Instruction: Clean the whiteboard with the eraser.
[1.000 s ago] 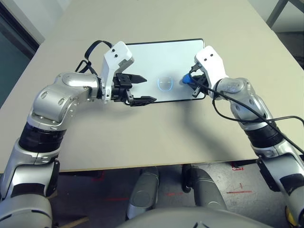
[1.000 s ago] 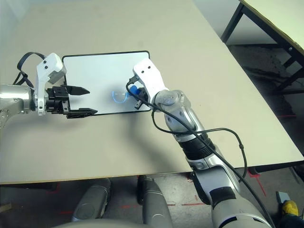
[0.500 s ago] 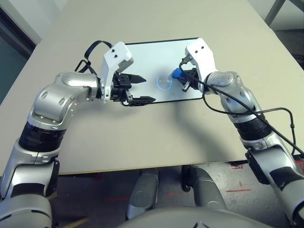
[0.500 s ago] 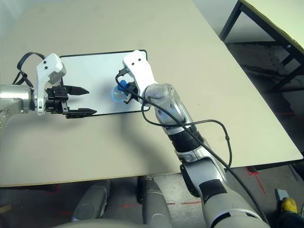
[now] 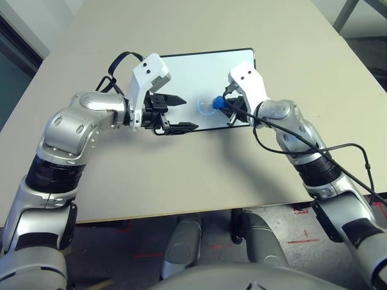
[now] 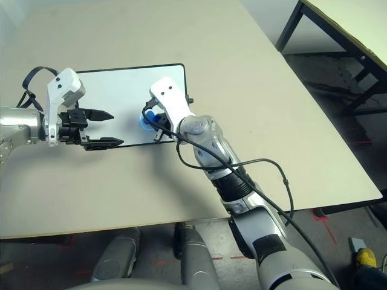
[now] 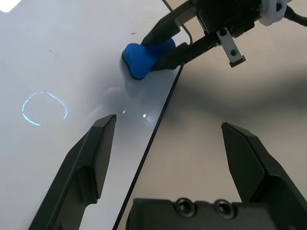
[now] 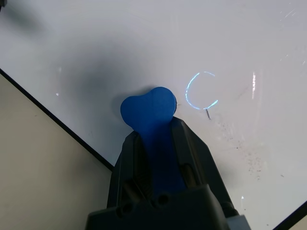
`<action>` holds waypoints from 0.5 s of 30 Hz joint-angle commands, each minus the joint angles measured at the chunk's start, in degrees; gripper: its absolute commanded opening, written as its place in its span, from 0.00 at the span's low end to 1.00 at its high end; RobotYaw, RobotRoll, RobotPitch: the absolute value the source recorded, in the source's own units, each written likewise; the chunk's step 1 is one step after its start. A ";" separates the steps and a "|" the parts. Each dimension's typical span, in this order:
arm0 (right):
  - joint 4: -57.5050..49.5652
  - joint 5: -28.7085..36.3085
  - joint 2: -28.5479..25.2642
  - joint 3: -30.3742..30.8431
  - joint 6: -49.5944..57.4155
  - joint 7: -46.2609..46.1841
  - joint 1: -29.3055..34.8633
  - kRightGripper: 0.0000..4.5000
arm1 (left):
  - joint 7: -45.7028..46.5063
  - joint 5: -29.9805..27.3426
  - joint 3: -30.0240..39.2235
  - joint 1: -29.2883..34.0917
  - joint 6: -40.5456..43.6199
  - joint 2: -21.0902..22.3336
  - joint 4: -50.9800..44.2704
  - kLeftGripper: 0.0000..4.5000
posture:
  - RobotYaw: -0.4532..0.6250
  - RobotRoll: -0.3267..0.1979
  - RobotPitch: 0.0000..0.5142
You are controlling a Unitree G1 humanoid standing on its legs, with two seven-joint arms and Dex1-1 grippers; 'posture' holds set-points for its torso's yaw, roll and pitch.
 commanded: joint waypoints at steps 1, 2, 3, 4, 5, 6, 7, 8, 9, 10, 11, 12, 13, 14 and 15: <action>3.21 0.03 -0.92 -0.13 0.91 -0.10 0.54 0.18 | -0.23 0.10 -0.81 -0.47 0.49 -0.13 0.07 1.00 | 0.56 0.62 0.30; 3.88 0.10 -1.23 -1.09 0.72 -0.36 -0.35 0.18 | -0.19 0.08 -0.82 -0.55 0.58 -0.20 0.00 1.00 | 0.56 0.62 0.30; 4.65 0.18 -1.62 -2.08 0.54 -0.64 -1.30 0.18 | -0.19 0.09 -0.84 -0.61 0.62 -0.25 -0.03 1.00 | 0.56 0.62 0.30; 5.65 0.23 -2.29 -3.16 0.12 -0.91 -2.35 0.18 | -0.19 0.10 -0.84 -0.69 0.66 -0.29 -0.04 1.00 | 0.55 0.62 0.30; 6.75 0.24 -3.15 -4.10 -0.41 -1.12 -3.33 0.18 | -0.19 0.12 -0.83 -0.74 0.69 -0.32 -0.04 1.00 | 0.55 0.62 0.30; 7.66 0.23 -3.95 -4.83 -0.88 -1.28 -4.05 0.18 | -0.20 0.14 -0.81 -0.77 0.72 -0.32 -0.07 1.00 | 0.55 0.62 0.30; 8.29 0.28 -4.47 -5.22 -1.24 -1.37 -4.50 0.18 | -0.20 0.15 -0.80 -0.79 0.76 -0.32 -0.09 1.00 | 0.55 0.62 0.30; 8.98 0.37 -4.98 -5.66 -1.59 -1.47 -4.96 0.18 | -0.23 0.18 -0.81 -0.85 0.74 -0.33 0.00 1.00 | 0.55 0.62 0.30; 9.59 0.40 -5.71 -6.21 -1.92 -1.63 -5.21 0.18 | -0.25 0.22 -0.83 -0.90 0.73 -0.34 0.06 1.00 | 0.55 0.62 0.30; 10.01 0.38 -6.32 -6.69 -2.16 -1.77 -5.27 0.18 | -0.26 0.23 -0.80 -0.94 0.73 -0.35 0.09 1.00 | 0.55 0.62 0.29; 10.40 0.32 -6.77 -7.07 -2.31 -1.94 -5.22 0.18 | -0.25 0.27 -0.80 -1.00 0.69 -0.39 0.18 1.00 | 0.55 0.62 0.30; 10.60 0.27 -7.07 -7.32 -2.41 -2.08 -5.02 0.18 | -0.25 0.32 -0.83 -1.03 0.67 -0.41 0.21 1.00 | 0.55 0.62 0.30; 10.64 0.21 -7.21 -7.40 -2.44 -2.23 -4.65 0.18 | -0.25 0.33 -0.82 -1.07 0.63 -0.45 0.26 1.00 | 0.55 0.62 0.29; 10.48 0.21 -7.27 -7.41 -2.34 -2.33 -4.18 0.18 | -0.20 0.33 -0.81 -1.13 0.66 -0.53 0.27 1.00 | 0.55 0.62 0.29; 10.04 0.25 -7.23 -7.33 -2.12 -2.36 -3.49 0.18 | -0.14 0.34 -0.86 -1.19 0.70 -0.62 0.25 1.00 | 0.55 0.62 0.29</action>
